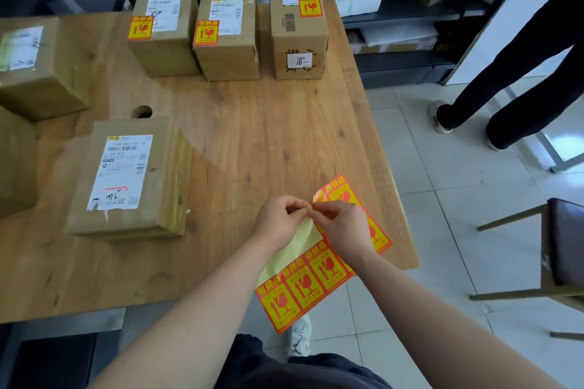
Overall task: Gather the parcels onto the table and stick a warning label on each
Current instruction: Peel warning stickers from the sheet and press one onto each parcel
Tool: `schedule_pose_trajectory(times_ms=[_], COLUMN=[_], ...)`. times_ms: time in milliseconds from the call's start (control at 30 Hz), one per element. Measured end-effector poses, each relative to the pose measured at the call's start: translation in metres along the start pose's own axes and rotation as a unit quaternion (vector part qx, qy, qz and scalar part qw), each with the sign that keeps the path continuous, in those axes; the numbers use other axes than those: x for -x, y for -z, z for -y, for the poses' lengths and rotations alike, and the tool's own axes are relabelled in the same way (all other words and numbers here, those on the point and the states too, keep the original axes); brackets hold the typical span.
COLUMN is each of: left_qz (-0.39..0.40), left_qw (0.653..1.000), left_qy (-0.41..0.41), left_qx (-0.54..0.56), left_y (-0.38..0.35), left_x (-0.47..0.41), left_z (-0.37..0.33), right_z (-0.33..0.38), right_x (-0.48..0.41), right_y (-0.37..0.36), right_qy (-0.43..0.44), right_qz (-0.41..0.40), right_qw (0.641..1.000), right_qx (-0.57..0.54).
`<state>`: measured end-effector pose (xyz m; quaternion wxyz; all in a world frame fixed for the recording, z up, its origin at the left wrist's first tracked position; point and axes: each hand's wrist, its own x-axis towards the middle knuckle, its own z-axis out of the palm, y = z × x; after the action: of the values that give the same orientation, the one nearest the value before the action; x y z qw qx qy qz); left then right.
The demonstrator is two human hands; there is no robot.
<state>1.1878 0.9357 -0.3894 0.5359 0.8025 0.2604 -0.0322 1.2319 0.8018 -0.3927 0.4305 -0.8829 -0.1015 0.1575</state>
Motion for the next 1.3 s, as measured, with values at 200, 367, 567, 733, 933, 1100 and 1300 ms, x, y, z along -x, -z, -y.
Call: schedule_pose_trajectory(times_ms=[200,367,567,733,933,1100,1300], left_qz=[0.010,0.049,0.053,-0.014,-0.023,0.001,0.004], left_qw=[1.000,0.998,0.998,0.994,0.941,0.898,0.897], left_qy=[-0.021,-0.026,-0.030,-0.038,-0.070,-0.110,-0.118], left_qx=[0.012,0.012,-0.014,-0.106,-0.330,-0.427,-0.427], left_y=[0.003,0.006,0.011,0.017,0.019,0.010,0.010], left_x=[0.001,0.005,0.009,0.010,0.009,0.017,0.021], left_z=[0.001,0.004,0.004,0.008,0.020,0.028,0.031], right_z=[0.000,0.002,0.005,0.000,-0.006,0.000,0.000], right_x=[0.003,0.003,0.004,0.000,-0.001,-0.001,0.003], right_y=[-0.002,0.001,0.005,0.009,0.018,0.025,0.037], right_qy=[-0.015,-0.008,0.007,-0.038,-0.081,-0.104,-0.141], right_qz=[0.007,0.015,0.032,0.036,0.074,0.097,0.102], right_qw=[0.998,0.998,0.999,0.998,0.994,0.989,0.980], right_qx=[-0.057,-0.063,-0.034,-0.022,-0.013,-0.032,-0.092])
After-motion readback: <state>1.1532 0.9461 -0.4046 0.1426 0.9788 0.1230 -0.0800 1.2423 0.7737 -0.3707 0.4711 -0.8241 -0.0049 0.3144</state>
